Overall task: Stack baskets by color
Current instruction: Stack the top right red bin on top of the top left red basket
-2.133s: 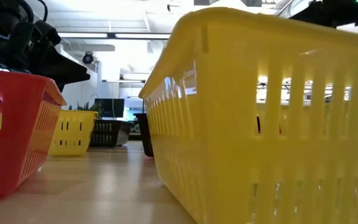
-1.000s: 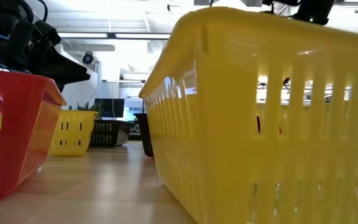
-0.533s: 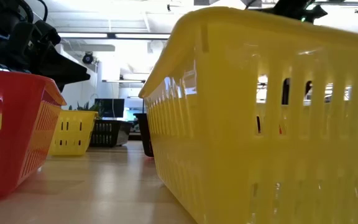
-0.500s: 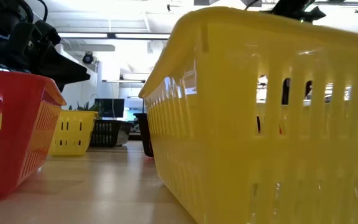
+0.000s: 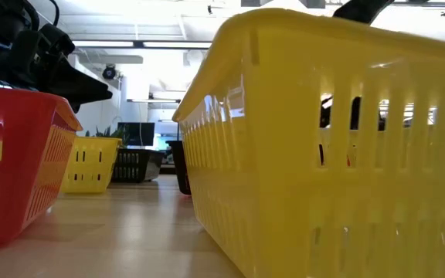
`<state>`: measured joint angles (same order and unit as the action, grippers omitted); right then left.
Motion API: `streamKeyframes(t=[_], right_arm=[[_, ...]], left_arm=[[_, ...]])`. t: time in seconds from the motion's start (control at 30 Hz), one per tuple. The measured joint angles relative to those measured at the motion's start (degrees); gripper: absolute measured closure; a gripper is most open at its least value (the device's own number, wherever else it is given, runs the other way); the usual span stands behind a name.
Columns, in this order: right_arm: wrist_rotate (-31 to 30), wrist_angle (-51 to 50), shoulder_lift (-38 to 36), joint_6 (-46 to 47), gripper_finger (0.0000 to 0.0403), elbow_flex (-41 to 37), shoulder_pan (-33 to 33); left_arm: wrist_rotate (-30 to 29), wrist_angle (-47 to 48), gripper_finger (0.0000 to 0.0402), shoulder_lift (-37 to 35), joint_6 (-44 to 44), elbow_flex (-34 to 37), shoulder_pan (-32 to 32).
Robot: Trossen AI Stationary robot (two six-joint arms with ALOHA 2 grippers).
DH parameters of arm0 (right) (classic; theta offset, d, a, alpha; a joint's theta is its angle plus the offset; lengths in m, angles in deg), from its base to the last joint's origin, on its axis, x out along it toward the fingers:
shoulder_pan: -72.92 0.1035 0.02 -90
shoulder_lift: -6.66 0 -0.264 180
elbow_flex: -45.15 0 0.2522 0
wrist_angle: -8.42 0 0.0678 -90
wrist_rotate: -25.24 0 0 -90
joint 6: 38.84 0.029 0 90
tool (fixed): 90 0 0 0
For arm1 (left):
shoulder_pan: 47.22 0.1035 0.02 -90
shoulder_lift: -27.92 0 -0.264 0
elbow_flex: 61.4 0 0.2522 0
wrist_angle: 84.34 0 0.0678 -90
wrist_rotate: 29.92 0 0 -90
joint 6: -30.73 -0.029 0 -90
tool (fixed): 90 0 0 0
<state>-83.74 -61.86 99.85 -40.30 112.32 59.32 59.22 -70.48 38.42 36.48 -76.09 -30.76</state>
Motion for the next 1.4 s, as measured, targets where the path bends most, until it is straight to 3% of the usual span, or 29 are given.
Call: streamKeyframes(t=[0.37, 0.73, 1.03, 1.4], right_arm=[[3.7, 0.0, 0.6, 4.9, 0.0397, 0.0, -2.2], [2.9, -2.7, 0.6, 12.8, 0.0402, 5.6, -1.9], [2.2, -2.5, 0.6, 16.0, 0.0402, 15.7, 1.8], [-3.6, 3.0, 0.6, 15.4, 0.0403, 29.5, 6.5]], left_arm=[[0.0, 0.0, 0.0271, 0.0, 0.0, 0.0, 0.0], [0.0, 0.0, 0.0271, 0.0, 0.0, 0.0, 0.0], [0.2, 0.0, 0.0271, 0.0, 0.2, 0.0, 0.0], [0.2, 0.0, 0.0271, 0.0, 0.1, 0.0, 0.0]])
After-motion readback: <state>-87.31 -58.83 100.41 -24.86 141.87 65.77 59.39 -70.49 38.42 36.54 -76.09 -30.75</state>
